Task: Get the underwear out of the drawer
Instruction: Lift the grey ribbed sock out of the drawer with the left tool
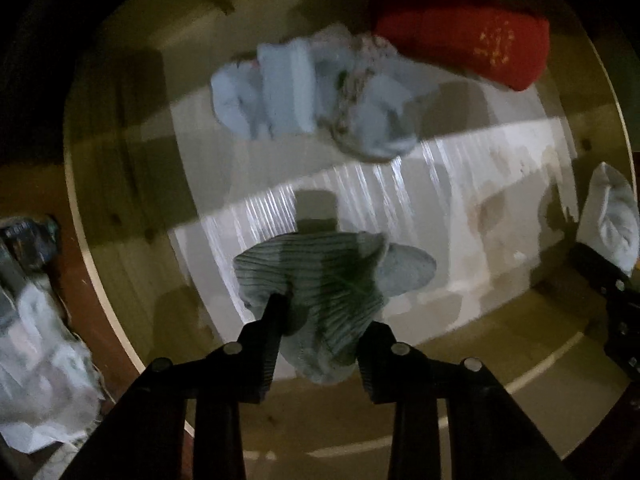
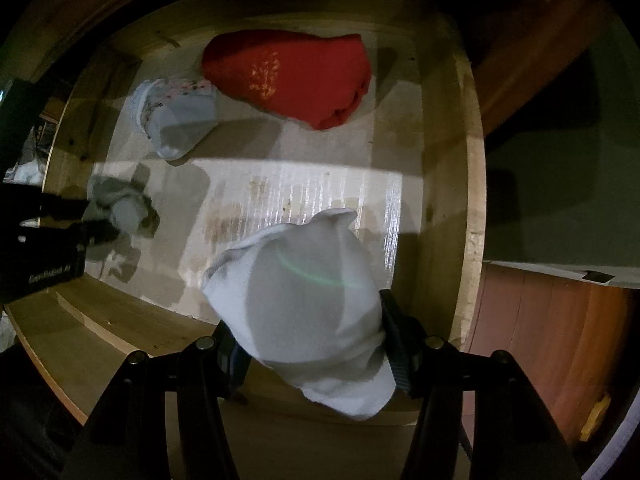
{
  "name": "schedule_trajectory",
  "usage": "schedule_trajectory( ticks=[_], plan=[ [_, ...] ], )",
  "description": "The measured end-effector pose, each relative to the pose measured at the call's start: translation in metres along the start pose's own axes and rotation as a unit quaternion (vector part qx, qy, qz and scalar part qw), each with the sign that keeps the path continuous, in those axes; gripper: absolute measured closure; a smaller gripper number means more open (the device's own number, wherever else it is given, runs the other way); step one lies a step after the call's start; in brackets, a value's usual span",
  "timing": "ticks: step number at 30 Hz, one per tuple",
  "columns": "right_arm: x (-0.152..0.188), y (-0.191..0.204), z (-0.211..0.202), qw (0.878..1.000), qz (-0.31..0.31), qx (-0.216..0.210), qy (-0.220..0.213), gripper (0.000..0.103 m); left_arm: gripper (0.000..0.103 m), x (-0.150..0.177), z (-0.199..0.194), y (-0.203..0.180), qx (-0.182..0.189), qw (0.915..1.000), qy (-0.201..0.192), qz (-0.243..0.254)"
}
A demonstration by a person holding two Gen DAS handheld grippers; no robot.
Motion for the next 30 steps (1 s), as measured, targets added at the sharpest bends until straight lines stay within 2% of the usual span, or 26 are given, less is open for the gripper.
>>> schedule_trajectory(
  ticks=[6, 7, 9, 11, 12, 17, 20, 21, 27, 30],
  plan=[
    [0.0, 0.001, 0.0, 1.0, 0.001, -0.001, 0.0, 0.049, 0.059, 0.017, -0.012, 0.018, 0.035, 0.9986, -0.023, -0.032],
    [0.0, 0.001, 0.0, 1.0, 0.0, -0.001, 0.0, 0.049, 0.054, 0.018, -0.014, 0.02, 0.039, 0.9982, -0.03, -0.035],
    [0.0, 0.001, -0.001, 1.0, 0.0, -0.002, 0.001, 0.049, 0.05, 0.017, -0.023, 0.022, 0.046, 0.9974, -0.048, -0.027],
    [0.001, 0.003, -0.001, 1.0, -0.003, -0.003, 0.001, 0.048, 0.04, 0.013, -0.03, 0.017, 0.043, 0.9972, -0.058, -0.019],
    [0.001, 0.004, -0.001, 1.0, -0.004, -0.003, 0.001, 0.048, 0.038, 0.012, -0.031, 0.016, 0.042, 0.9971, -0.061, -0.013],
    [0.001, 0.004, -0.002, 1.0, -0.005, -0.004, 0.002, 0.048, 0.035, 0.004, -0.022, 0.01, 0.027, 0.9985, -0.047, 0.004],
    [0.001, 0.004, -0.002, 1.0, -0.009, -0.003, 0.001, 0.048, 0.035, -0.004, -0.016, 0.011, 0.018, 0.999, -0.04, -0.009],
    [0.0, 0.004, -0.002, 1.0, -0.009, -0.002, 0.001, 0.048, 0.035, -0.008, -0.001, 0.004, 0.015, 0.999, -0.039, -0.016],
    [0.001, 0.006, -0.001, 1.0, -0.016, 0.003, -0.002, 0.049, 0.034, -0.01, 0.006, 0.005, 0.003, 0.9994, -0.026, -0.024],
    [0.001, 0.007, -0.001, 1.0, -0.015, 0.005, -0.002, 0.049, 0.034, -0.027, 0.028, 0.009, -0.003, 0.9993, -0.015, -0.034]
  ],
)
Point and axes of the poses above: each gripper's, at about its wrist camera, not at the fingertips, and z roughly the way its jaws point, y to its left, x to its underside, the point moved 3 cm from there along z, roughly the way its jaws point, and after that the axes turned 9 degrees about x, right-handed, at the moved point
